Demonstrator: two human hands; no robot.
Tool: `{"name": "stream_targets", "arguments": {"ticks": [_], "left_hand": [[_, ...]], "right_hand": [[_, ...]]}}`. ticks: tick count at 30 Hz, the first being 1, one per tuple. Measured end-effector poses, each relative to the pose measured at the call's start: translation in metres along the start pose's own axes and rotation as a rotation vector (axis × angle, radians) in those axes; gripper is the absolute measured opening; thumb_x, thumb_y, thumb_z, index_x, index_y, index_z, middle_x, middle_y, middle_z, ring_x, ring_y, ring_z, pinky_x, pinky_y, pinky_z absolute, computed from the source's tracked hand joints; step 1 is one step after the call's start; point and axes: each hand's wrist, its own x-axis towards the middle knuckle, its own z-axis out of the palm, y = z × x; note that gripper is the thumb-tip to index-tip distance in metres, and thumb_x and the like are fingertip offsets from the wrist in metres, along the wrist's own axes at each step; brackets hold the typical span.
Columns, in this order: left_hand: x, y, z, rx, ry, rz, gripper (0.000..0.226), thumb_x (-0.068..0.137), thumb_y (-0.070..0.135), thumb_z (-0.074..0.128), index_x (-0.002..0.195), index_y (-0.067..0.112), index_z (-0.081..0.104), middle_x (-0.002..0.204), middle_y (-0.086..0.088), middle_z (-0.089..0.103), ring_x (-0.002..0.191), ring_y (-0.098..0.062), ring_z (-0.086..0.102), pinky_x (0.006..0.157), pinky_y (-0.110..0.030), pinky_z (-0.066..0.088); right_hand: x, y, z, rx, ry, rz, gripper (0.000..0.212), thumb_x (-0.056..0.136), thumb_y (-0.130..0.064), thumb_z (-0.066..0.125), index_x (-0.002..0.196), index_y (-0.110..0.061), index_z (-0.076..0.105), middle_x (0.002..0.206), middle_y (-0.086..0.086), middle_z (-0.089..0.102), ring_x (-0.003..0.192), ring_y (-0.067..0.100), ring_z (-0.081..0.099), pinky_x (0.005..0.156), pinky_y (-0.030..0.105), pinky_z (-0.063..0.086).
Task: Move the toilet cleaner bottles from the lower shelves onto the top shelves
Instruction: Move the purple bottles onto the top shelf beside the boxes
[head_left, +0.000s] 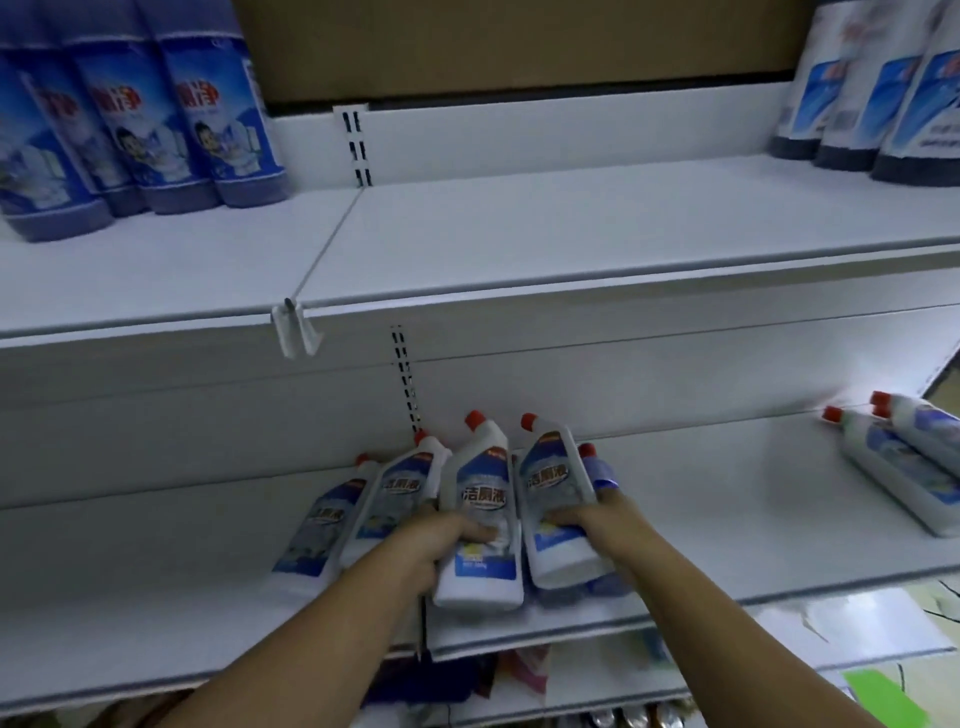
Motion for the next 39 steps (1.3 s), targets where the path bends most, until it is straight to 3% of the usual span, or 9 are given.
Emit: {"name": "stream_targets", "arguments": {"ticks": [4,11,16,22,27,31,33,36,39], "left_hand": [[-0.041,-0.015,-0.042,-0.074,-0.005,0.103,0.035,0.069,-0.014,0.07,0.099,0.002,0.064,0.086,-0.018,0.074,0.073,-0.031,0.071,0.061,-0.039,0.059],[-0.12,-0.062,-0.151,-0.172,-0.013,0.271,0.043,0.062,-0.019,0.069,0.099,0.001,0.063,0.088,-0.02,0.074,0.073,-0.033,0.072,0.061,-0.041,0.058],[-0.197,-0.106,-0.244,-0.185,0.024,0.356,0.061,0.044,-0.015,0.077,0.101,0.005,0.062,0.091,-0.02,0.074,0.076,-0.033,0.071,0.064,-0.042,0.058],[-0.284,-0.129,-0.339,-0.171,0.096,0.432,0.067,0.046,-0.01,0.08,0.108,0.003,0.058,0.092,-0.019,0.074,0.077,-0.033,0.072,0.06,-0.04,0.059],[-0.344,-0.095,-0.395,-0.19,0.091,0.561,0.063,0.043,-0.009,0.075,0.103,0.002,0.06,0.089,-0.021,0.073,0.07,-0.033,0.072,0.055,-0.04,0.059],[-0.376,-0.041,-0.429,-0.191,0.097,0.757,0.09,0.014,0.005,0.091,0.099,0.003,0.064,0.092,-0.026,0.072,0.071,-0.037,0.071,0.055,-0.041,0.057],[-0.389,-0.008,-0.442,-0.19,0.12,0.876,0.083,0.011,0.012,0.093,0.091,0.009,0.071,0.092,-0.022,0.073,0.074,-0.036,0.072,0.057,-0.04,0.058],[-0.401,0.045,-0.463,-0.154,0.168,1.019,0.073,0.022,0.012,0.094,0.092,0.015,0.073,0.096,-0.018,0.073,0.082,-0.034,0.072,0.061,-0.039,0.058],[-0.398,0.092,-0.489,-0.086,0.227,1.085,0.058,0.052,0.0,0.081,0.105,0.014,0.065,0.1,-0.016,0.073,0.086,-0.034,0.072,0.064,-0.041,0.059]], "right_hand": [[-0.032,0.01,0.025,0.159,-0.065,-0.038,0.042,0.072,-0.005,0.075,0.106,-0.007,0.051,0.093,0.019,0.07,0.073,0.032,0.07,0.065,0.042,0.058],[-0.103,0.03,0.125,0.21,-0.266,-0.182,0.029,0.083,-0.009,0.066,0.109,-0.008,0.057,0.09,0.013,0.075,0.072,0.025,0.073,0.056,0.032,0.057],[-0.166,0.039,0.215,0.23,-0.392,-0.182,0.059,0.062,-0.005,0.074,0.117,-0.006,0.053,0.099,0.018,0.073,0.084,0.035,0.071,0.067,0.045,0.059],[-0.238,0.027,0.31,0.095,-0.524,-0.286,0.069,0.063,0.002,0.077,0.123,-0.012,0.046,0.106,0.016,0.071,0.094,0.034,0.07,0.079,0.053,0.057],[-0.28,-0.027,0.363,0.105,-0.625,-0.408,0.069,0.06,-0.002,0.08,0.12,-0.013,0.047,0.105,0.014,0.072,0.095,0.034,0.07,0.074,0.045,0.059],[-0.295,-0.096,0.384,0.11,-0.705,-0.56,0.085,0.04,-0.02,0.092,0.115,-0.018,0.053,0.104,0.013,0.072,0.094,0.034,0.07,0.071,0.042,0.059],[-0.302,-0.133,0.389,0.113,-0.722,-0.64,0.081,0.038,-0.02,0.093,0.111,-0.021,0.057,0.103,0.013,0.073,0.093,0.033,0.071,0.069,0.041,0.059],[-0.306,-0.191,0.399,0.116,-0.64,-0.763,0.067,0.048,-0.006,0.089,0.106,-0.02,0.059,0.095,0.008,0.075,0.085,0.026,0.073,0.061,0.034,0.06],[-0.297,-0.244,0.414,0.114,-0.532,-0.865,0.051,0.051,-0.005,0.072,0.099,-0.02,0.061,0.085,-0.001,0.076,0.08,0.019,0.073,0.056,0.027,0.058]]}}
